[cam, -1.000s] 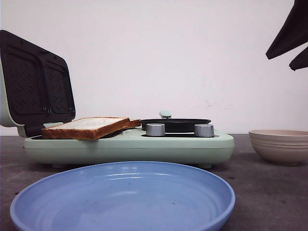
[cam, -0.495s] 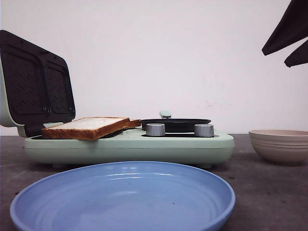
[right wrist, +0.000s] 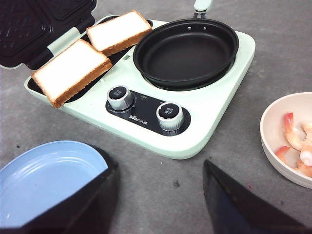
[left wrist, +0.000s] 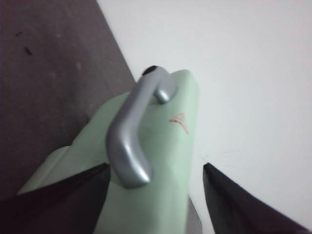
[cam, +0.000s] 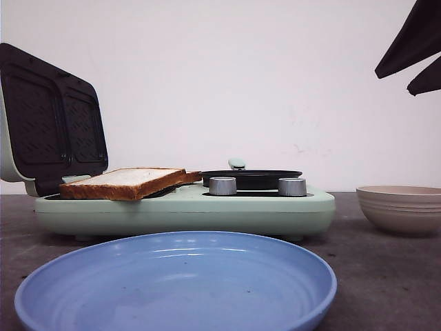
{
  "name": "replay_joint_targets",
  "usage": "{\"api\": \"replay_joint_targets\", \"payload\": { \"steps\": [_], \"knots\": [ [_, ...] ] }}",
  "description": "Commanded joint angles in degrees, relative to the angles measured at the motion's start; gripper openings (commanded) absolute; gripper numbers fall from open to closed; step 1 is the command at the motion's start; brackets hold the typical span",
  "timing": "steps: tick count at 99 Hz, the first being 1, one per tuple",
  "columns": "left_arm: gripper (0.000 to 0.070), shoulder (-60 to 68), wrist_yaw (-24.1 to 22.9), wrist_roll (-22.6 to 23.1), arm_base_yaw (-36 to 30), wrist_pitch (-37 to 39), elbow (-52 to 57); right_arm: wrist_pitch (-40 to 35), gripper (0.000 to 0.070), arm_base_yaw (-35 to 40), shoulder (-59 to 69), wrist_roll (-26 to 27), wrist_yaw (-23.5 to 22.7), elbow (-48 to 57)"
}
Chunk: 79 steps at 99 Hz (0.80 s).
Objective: Make breakfast with bread and shrimp
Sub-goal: 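Move the left gripper to the sandwich maker lid handle and grasp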
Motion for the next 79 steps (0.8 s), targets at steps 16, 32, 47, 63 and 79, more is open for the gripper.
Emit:
{"api": "replay_joint_targets", "payload": {
  "steps": [16,32,47,63,79],
  "knots": [
    [0.0359,3.72,-0.07,0.52,0.22,2.91,0.72,0.59,0.0318,0.2,0.17,-0.44,-0.2,0.35],
    [0.0353,6.64,-0.04,-0.37,0.22,7.3,0.72,0.57,0.0318,0.2,0.17,-0.44,-0.17,0.35],
    [0.0352,9.33,0.81,-1.75,0.2,9.92,0.72,0.57,0.0318,0.2,0.17,-0.44,-0.17,0.35],
    [0.0351,11.1,1.49,-1.6,-0.02,10.99,0.72,0.57,0.0318,0.2,0.17,-0.44,-0.15,0.35],
    [0.0341,12.35,1.64,-2.03,-0.28,13.46,0.72,0.57,0.0318,0.2,0.17,-0.42,-0.13,0.35]
  ]
}}
